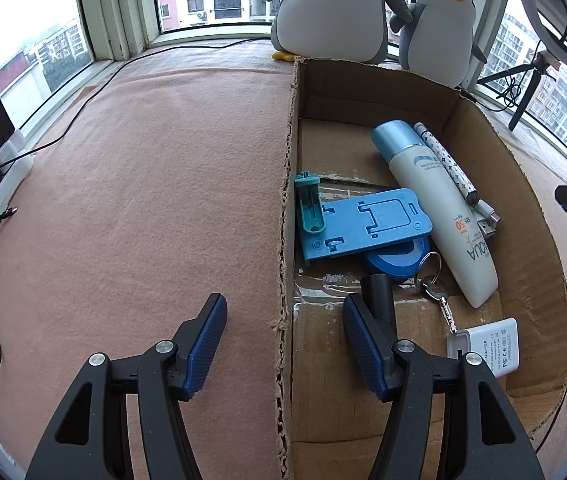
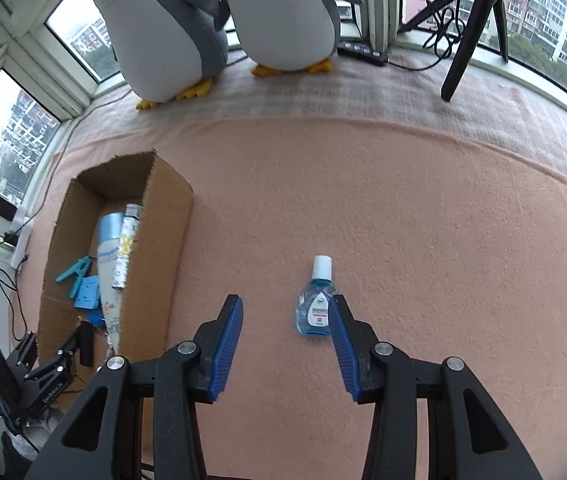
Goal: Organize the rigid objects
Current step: 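Move the right tool to the blue eye-drop bottle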
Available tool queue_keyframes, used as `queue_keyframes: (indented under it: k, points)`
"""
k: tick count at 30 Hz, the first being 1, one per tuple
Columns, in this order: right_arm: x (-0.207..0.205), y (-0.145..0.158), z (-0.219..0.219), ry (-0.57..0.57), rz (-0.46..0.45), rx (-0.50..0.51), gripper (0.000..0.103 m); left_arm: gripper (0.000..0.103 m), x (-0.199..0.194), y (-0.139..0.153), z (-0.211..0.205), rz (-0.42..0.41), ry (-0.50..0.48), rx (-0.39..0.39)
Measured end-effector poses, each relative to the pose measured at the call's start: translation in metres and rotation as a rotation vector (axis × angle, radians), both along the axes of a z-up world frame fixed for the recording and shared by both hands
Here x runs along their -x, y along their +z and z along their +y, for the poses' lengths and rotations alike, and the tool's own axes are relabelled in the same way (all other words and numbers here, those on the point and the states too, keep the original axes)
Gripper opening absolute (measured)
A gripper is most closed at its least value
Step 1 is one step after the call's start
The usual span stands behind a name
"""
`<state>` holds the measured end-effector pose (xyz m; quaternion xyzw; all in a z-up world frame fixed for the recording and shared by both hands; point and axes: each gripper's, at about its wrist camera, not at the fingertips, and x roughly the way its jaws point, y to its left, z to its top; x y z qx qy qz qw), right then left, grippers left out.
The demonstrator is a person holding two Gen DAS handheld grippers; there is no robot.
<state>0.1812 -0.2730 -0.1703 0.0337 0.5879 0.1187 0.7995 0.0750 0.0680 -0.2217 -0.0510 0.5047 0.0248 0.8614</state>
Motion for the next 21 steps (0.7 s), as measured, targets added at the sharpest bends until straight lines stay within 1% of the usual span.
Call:
queue_keyframes:
  k: [6, 11, 21]
  points:
    - [-0.010, -0.021, -0.001, 0.001, 0.052, 0.037, 0.040, 0.064, 0.000, 0.000, 0.000, 0.000, 0.000, 0.001]
    - [-0.016, -0.033, 0.000, 0.009, 0.076, 0.073, 0.040, 0.064, 0.000, 0.000, 0.000, 0.000, 0.000, 0.001]
    - [-0.022, -0.044, 0.008, 0.030, 0.092, 0.120, 0.040, 0.065, 0.000, 0.000, 0.000, 0.000, 0.000, 0.002]
